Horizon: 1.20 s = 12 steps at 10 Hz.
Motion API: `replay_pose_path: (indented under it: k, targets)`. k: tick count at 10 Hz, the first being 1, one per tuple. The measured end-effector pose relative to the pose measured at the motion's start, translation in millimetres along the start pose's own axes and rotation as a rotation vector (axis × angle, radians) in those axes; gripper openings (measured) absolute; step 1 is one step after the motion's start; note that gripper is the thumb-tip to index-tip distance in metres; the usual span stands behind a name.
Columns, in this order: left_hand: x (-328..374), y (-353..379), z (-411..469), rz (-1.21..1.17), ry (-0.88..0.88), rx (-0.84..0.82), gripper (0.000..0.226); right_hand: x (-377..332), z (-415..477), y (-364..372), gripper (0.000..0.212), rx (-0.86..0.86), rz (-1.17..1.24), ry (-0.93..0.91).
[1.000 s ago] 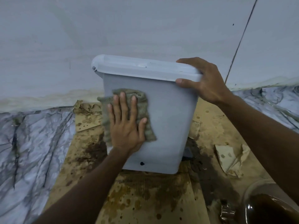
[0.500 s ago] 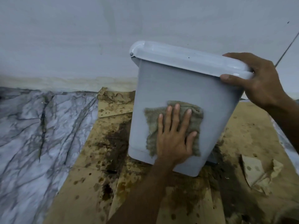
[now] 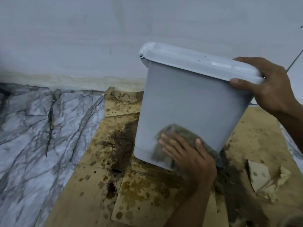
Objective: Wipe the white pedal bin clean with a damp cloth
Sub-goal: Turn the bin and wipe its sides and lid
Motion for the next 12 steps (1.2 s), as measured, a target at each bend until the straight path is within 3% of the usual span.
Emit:
replay_pose_path:
  k: [1,2,3,4,5,6,7,8,10,12]
  targets:
    - [-2,-9,38,0.093,0.382,0.016,0.071,0,1,0,0.052,-0.002,-0.001,0.006]
    - [-27,-26,73,0.071,0.274,0.139,0.072,-3,2,1,0.056,-0.002,0.016,0.006]
    - [-53,-25,64,-0.094,-0.125,0.254,0.078,-5,2,4,0.06,-0.001,0.018,-0.004]
    - [-40,-5,23,-0.146,-0.301,0.214,0.082,0,4,1,0.063,0.014,0.017,-0.001]
    - [-17,6,-25,0.113,-0.048,0.02,0.081,2,5,1,0.063,0.006,0.035,0.017]
    - [-18,15,-37,0.343,0.563,-0.166,0.076,6,6,0,0.063,-0.013,0.05,0.006]
    - [-13,-3,13,0.302,1.143,-0.269,0.067,5,7,-1,0.062,-0.008,0.03,-0.009]
    - [15,-23,78,0.285,1.399,-0.21,0.06,6,9,1,0.061,0.004,0.023,-0.011]
    - [52,-17,88,0.294,1.359,-0.128,0.063,9,13,4,0.06,0.042,0.034,0.006]
    - [-4,6,33,0.451,1.924,-0.469,0.058,12,4,-1,0.058,0.038,0.106,0.034]
Point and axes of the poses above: each hand's wrist, its own z-axis towards the middle knuckle, its own y-axis out of the palm, x = y × z, the point moved 3 cm from there along z, towards the middle knuckle, and after that the axes turned 9 degrees about y, right-handed, at the moved point
